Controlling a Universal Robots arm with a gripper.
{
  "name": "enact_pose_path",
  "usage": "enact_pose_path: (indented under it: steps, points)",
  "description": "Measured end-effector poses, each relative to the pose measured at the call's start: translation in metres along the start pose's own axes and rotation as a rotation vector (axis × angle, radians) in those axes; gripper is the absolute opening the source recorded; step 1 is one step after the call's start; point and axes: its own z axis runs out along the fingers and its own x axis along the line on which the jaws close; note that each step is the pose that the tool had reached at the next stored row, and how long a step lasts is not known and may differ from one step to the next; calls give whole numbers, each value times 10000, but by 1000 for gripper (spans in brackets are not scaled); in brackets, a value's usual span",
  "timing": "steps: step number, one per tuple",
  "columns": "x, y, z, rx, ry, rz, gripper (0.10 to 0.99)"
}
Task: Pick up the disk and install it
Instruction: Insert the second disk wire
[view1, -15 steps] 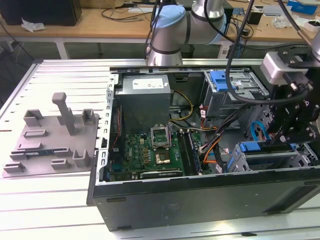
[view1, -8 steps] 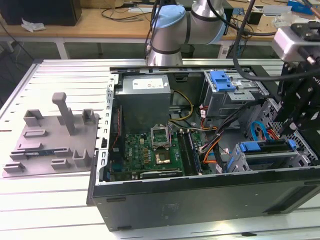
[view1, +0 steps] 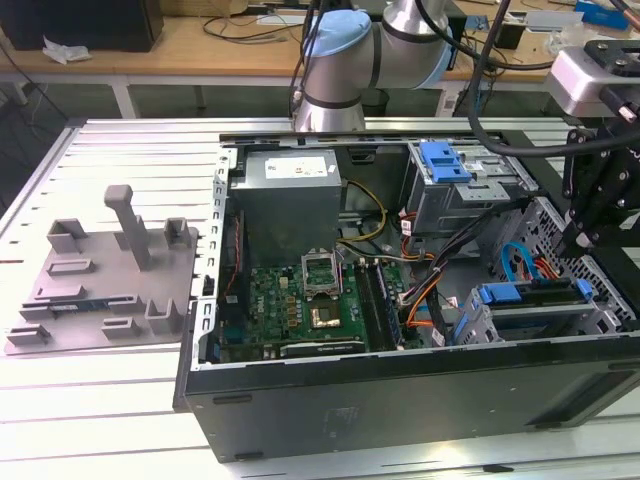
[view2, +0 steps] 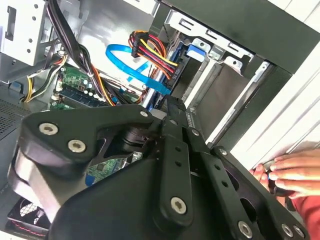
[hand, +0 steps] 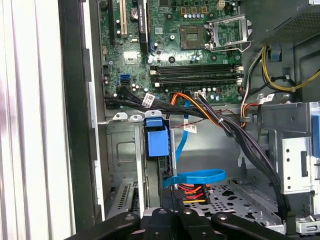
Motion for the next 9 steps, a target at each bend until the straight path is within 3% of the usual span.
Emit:
enact_pose_path:
  steps: [9]
  points:
    - [0,0,0,1,9,0,106]
